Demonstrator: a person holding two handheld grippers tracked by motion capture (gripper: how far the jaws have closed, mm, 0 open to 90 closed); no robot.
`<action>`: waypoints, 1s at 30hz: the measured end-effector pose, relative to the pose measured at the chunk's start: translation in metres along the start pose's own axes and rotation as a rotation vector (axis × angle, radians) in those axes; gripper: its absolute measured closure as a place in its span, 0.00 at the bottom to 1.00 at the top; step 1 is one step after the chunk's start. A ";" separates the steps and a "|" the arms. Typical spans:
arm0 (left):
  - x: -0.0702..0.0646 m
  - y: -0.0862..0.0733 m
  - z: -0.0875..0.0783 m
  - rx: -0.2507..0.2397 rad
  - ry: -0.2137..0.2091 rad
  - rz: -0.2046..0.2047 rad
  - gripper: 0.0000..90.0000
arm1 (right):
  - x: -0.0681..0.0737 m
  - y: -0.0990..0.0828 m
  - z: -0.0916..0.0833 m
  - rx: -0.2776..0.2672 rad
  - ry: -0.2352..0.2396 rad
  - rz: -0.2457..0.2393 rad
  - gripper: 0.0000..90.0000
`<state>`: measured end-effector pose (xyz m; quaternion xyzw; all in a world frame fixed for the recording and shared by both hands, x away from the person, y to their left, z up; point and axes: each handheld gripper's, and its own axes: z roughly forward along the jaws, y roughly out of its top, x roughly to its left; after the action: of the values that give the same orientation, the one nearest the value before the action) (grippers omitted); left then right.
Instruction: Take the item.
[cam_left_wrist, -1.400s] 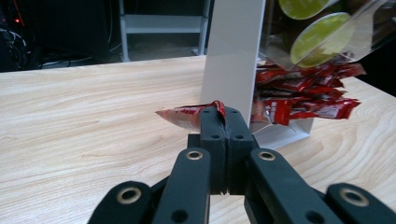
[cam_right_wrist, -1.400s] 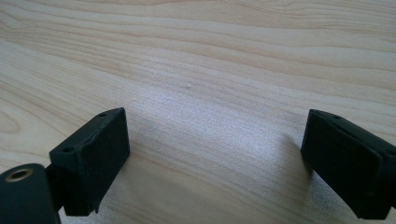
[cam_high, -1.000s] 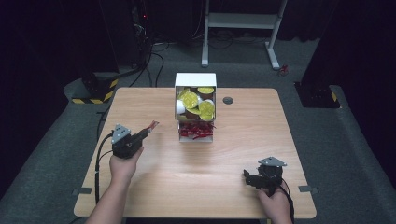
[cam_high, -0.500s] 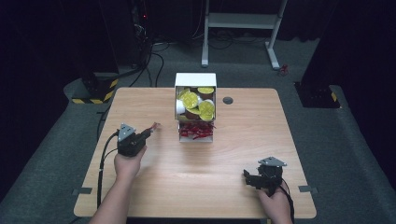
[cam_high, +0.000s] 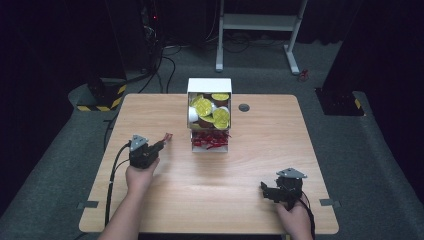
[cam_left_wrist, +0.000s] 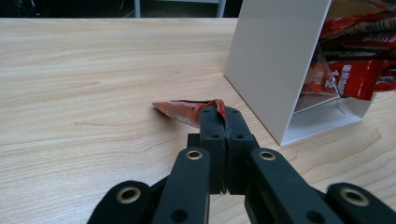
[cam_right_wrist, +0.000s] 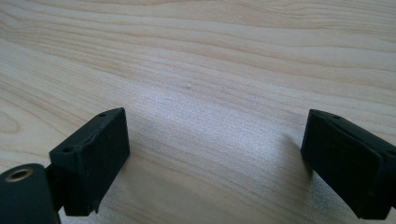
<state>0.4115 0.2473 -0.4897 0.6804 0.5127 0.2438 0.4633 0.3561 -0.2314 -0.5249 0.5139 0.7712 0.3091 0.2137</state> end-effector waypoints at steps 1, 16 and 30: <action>0.000 0.000 0.001 0.006 0.000 -0.002 0.98 | 0.000 0.000 0.000 0.000 0.000 0.000 0.09; -0.007 -0.013 0.017 0.105 0.039 0.014 0.97 | 0.000 0.000 0.000 -0.001 0.000 0.002 0.09; -0.009 -0.015 0.028 0.171 0.084 0.034 0.96 | 0.000 0.000 0.000 -0.001 0.000 0.002 0.09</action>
<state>0.4244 0.2292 -0.5142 0.7152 0.5392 0.2352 0.3773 0.3561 -0.2313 -0.5249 0.5146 0.7705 0.3098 0.2134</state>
